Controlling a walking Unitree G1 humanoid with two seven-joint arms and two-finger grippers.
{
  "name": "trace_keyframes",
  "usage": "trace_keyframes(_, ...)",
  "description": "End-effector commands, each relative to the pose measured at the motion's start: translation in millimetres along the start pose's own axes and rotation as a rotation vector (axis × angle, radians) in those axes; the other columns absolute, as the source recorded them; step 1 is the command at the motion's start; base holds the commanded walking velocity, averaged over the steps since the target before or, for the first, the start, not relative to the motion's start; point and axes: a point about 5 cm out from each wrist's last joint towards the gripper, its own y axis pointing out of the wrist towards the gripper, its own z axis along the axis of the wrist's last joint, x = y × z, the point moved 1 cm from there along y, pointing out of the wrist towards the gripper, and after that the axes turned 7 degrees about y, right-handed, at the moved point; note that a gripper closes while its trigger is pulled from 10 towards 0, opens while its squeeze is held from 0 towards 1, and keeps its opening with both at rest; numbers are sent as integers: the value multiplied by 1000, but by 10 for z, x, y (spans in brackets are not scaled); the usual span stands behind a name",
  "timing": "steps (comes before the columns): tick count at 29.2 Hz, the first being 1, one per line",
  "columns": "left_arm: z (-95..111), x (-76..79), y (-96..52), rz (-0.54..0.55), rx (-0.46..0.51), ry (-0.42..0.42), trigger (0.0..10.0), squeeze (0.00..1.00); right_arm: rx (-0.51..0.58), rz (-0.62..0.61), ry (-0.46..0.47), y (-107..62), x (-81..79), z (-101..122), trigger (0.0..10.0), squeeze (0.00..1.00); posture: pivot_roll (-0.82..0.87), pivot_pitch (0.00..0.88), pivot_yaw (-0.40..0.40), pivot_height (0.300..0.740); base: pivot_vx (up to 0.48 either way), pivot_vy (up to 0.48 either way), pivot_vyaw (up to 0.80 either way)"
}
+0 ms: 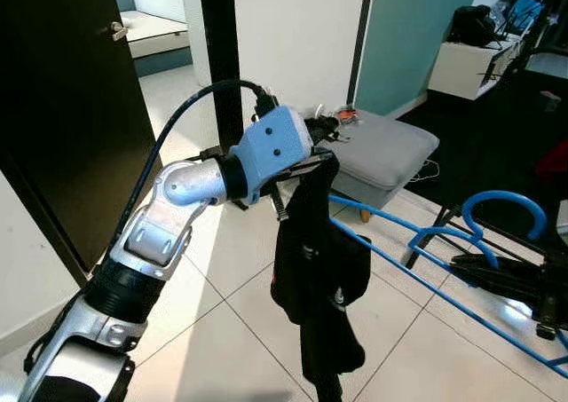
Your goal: Hang hanger
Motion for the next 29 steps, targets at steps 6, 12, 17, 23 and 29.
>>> trace_keyframes(6, -106, -64, -107, -21, -69, 64, 10000, 0, -51, -39, -8, -137, 43, -18, 10000, 0, 85, 0, 33, 740, 0, 0, 0)
trace_keyframes(12, -82, -41, -90, -27, -51, 60, 10000, 0, -48, -33, -3, -126, 32, -33, 10000, 0, 84, 0, 32, 740, 0, 0, 0)
trace_keyframes(17, 57, 67, -10, -57, 36, 38, 10000, 0, -10, -23, -20, -35, 30, 2, 10000, 0, 88, 0, 29, 740, 0, 0, 0)
trace_keyframes(23, 56, 81, -4, -62, 42, 40, 10000, 0, 3, -12, -29, -3, 32, 19, 10000, 0, 92, 0, 27, 740, 0, 0, 0)
trace_keyframes(29, 19, 99, 1, -65, 26, 44, 10000, 0, 13, 6, -30, -9, 6, 45, 10000, 0, 89, 0, 29, 740, 0, 0, 0)
